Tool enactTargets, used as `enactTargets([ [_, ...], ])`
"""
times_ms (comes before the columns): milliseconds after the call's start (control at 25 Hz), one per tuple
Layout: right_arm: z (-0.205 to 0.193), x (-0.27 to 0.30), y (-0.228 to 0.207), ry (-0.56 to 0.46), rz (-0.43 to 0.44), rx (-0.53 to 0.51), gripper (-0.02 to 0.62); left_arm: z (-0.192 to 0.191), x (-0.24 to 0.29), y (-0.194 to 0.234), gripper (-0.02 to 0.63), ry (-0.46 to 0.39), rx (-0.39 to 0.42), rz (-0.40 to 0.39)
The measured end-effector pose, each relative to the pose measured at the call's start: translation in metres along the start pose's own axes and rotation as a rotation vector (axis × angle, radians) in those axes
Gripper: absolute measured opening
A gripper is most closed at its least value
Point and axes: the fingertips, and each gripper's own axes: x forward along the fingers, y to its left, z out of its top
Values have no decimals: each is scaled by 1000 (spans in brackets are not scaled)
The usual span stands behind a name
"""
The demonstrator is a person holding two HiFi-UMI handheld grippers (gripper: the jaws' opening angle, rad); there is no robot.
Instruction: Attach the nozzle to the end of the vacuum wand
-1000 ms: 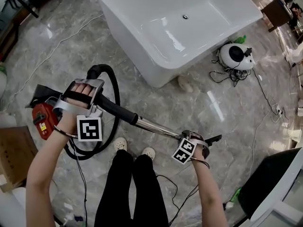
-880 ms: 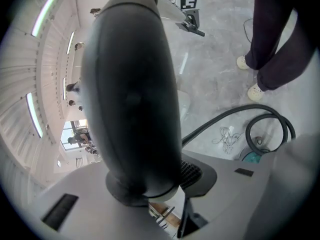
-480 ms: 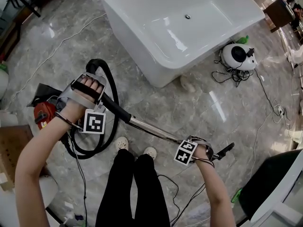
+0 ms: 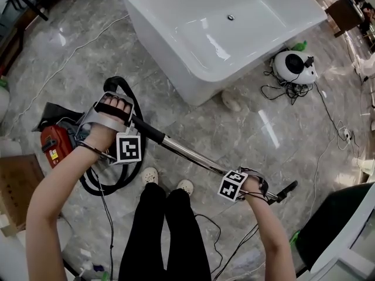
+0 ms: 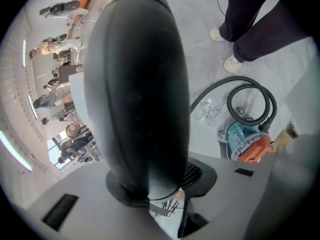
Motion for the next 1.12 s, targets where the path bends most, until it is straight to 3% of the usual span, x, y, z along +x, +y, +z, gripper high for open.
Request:
enactTargets([
  [320,14,-6,0,7,20,-27,167,-3,-7,-10,137,61,36,-56],
  [560,11,-11,-12,33,-2,-46,167,-2,-6,-15,137,68,9,-77],
  [960,10,-15,-25,76,-38,-100,166,6,-2,-16,133,61,-40,-58],
  [1120,22,-21,-23,79,-26,-108,164,20,-9,-10,120,26,-41,-9],
])
